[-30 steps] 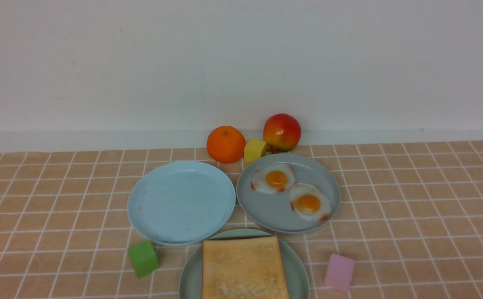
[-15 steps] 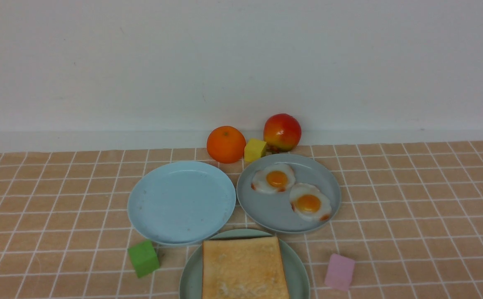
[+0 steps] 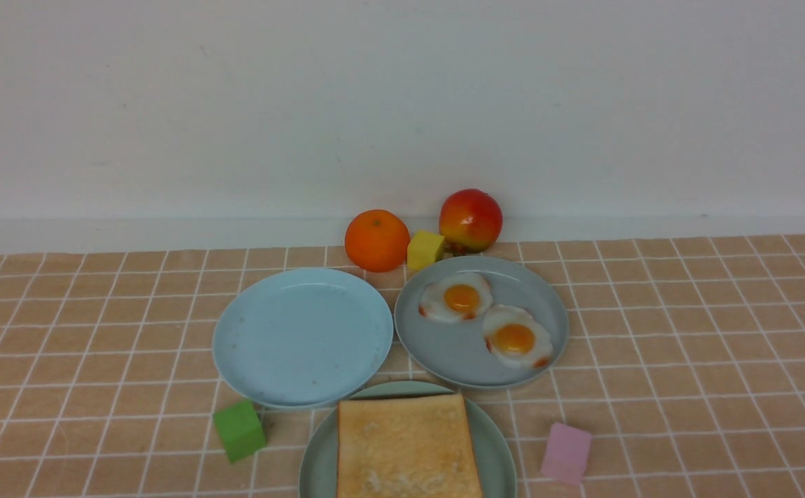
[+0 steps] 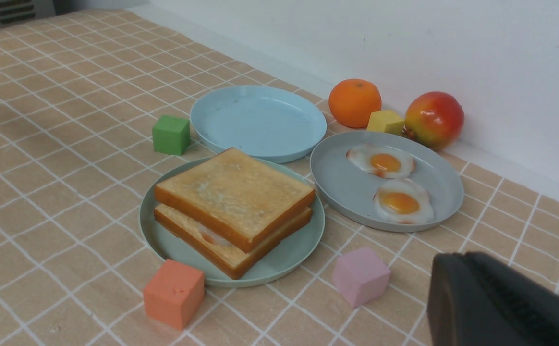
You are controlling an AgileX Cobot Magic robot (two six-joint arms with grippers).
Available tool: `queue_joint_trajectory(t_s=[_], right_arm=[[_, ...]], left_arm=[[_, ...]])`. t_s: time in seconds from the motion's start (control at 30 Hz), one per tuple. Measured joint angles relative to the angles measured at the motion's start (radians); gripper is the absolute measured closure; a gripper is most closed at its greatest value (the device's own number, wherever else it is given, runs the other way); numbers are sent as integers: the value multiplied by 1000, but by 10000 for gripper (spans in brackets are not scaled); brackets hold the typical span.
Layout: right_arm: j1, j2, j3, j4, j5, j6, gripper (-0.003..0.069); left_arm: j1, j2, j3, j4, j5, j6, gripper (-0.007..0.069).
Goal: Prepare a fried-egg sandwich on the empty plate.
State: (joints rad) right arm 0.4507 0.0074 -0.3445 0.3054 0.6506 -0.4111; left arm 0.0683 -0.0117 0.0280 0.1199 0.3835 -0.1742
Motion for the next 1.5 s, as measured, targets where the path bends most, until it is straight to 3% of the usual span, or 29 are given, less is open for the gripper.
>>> queue_joint_trajectory(t_s=[0.17,0.5,0.67,1.0,1.5], right_arm=[[-31,-5,0,-8,-9,-5,618],[-442,-19,9,-30,-20,148,604],[-548,-20,83,-88,-58,223,598],[-568,-20,340,-281,-244,382,593],[-490,-19,358,-312,-262,418,576]], left_arm=[[0,0,0,0,0,0,620],[0,0,0,-2,0,0,606],[0,0,0,-2,-1,0,603],[0,0,0,-2,-1,0,591],[0,0,2,-2,1,0,574]])
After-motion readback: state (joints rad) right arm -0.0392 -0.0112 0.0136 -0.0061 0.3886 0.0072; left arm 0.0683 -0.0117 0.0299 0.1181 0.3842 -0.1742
